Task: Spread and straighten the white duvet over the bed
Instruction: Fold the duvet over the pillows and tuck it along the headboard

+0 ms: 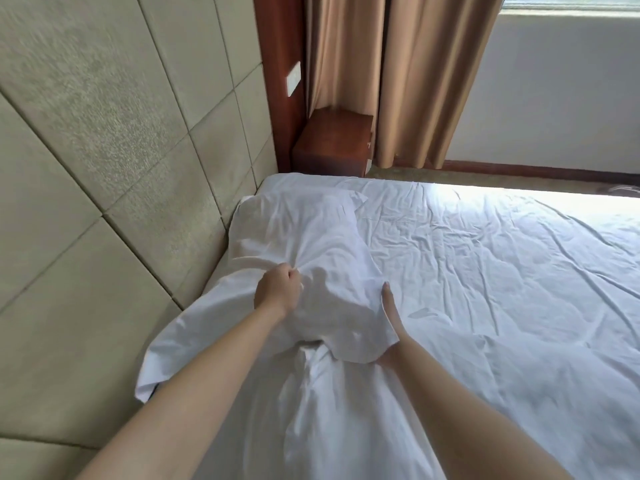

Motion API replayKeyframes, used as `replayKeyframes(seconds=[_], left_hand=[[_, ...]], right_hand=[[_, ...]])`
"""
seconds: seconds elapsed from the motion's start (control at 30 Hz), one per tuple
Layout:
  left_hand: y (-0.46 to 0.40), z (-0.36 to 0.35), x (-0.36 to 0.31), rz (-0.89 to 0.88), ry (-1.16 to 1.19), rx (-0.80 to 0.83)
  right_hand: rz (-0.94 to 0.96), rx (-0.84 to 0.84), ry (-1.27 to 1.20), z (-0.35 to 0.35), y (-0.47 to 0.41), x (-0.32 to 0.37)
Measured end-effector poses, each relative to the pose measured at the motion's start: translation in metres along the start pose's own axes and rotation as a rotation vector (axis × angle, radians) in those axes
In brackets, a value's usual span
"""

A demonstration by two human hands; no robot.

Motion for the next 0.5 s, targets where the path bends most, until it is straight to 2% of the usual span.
replayKeyframes(seconds=[0.1, 0.2, 0.3, 0.33, 0.43, 0.5], left_hand=[[0.01, -0.024, 0.019, 0.051, 0.026, 0.118], [0.028, -0.045, 0.037, 0.147, 0.052, 0.325], [0.074, -0.065, 0.054, 0.513, 0.27, 0.659], [0.084, -0.069, 0.054, 0.597, 0.386, 0.703], [0.085, -0.075, 0.06, 0.78, 0.802, 0.641], [0.079, -0.07, 0.057, 0.858, 1.113, 0.589]], right_hand=[[-0.044, -0.042, 0.201, -0.011, -0.004, -0.008], [-0.039, -0.207, 0.379, -0.009, -0.021, -0.016], [0.051, -0.314, 0.544, -0.028, -0.024, -0.012], [0.083, -0.328, 0.546, -0.036, -0.021, -0.011], [0.203, -0.317, 0.606, -0.06, -0.007, 0.005], [0.263, -0.3, 0.564, -0.074, 0.007, 0.021]])
Point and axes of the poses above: each hand's wrist, its own y-axis away from the middle knuckle, its own z-axis out of the back of the hand, x = y × z, the point moved 8 cm from there along -y, towards the middle knuckle, and after that the axes turned 15 degrees about -y, right-handed, at the moved point
